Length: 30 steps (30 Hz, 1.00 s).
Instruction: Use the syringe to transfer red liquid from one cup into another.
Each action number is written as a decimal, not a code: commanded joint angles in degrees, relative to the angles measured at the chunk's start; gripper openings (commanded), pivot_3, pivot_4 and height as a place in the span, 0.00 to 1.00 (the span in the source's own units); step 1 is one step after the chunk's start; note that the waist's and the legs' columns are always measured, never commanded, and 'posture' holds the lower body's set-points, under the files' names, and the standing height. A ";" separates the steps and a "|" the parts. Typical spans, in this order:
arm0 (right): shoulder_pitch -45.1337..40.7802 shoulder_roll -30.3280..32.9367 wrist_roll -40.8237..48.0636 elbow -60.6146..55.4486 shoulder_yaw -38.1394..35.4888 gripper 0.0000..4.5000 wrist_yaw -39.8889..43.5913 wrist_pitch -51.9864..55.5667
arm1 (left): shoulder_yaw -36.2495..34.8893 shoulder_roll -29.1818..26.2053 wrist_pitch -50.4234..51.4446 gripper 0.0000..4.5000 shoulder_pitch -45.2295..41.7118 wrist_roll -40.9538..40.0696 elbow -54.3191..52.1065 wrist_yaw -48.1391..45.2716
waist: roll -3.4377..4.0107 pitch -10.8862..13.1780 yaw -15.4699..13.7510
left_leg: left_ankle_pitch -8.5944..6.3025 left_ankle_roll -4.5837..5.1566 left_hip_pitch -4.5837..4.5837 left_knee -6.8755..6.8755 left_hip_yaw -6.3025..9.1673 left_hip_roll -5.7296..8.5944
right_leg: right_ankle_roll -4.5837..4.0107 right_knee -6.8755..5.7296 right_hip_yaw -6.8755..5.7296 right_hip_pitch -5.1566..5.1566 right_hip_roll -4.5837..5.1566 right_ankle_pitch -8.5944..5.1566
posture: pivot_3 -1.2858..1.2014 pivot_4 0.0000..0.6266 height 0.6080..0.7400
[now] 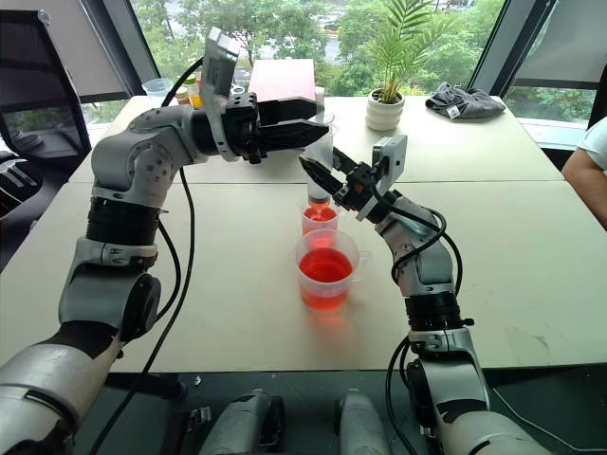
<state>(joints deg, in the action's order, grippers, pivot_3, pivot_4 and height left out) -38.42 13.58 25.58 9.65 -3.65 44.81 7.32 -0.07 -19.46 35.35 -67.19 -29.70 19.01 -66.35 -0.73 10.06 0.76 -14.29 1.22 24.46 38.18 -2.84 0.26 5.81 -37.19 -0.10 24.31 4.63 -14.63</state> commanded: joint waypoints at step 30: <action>-3.86 0.57 1.62 -6.38 -0.82 0.32 -0.22 1.50 | 3.25 2.20 -6.75 0.01 -0.76 6.89 7.79 -1.19 | 0.00 0.00 0.05 | 0.00 0.00 0.00 -0.01 0.00 -0.01 | 0.00 0.00 0.00 0.00 -0.02 0.00 | 0.52 0.24 1.00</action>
<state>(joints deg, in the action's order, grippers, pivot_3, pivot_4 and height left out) -38.34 14.17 25.05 9.12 -3.68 44.27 9.83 1.10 -17.87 28.19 -68.18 -24.13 26.70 -67.37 -0.73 10.06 0.81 -14.29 1.22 24.45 38.17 -2.84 0.25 5.81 -37.19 -0.10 24.32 4.62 -14.63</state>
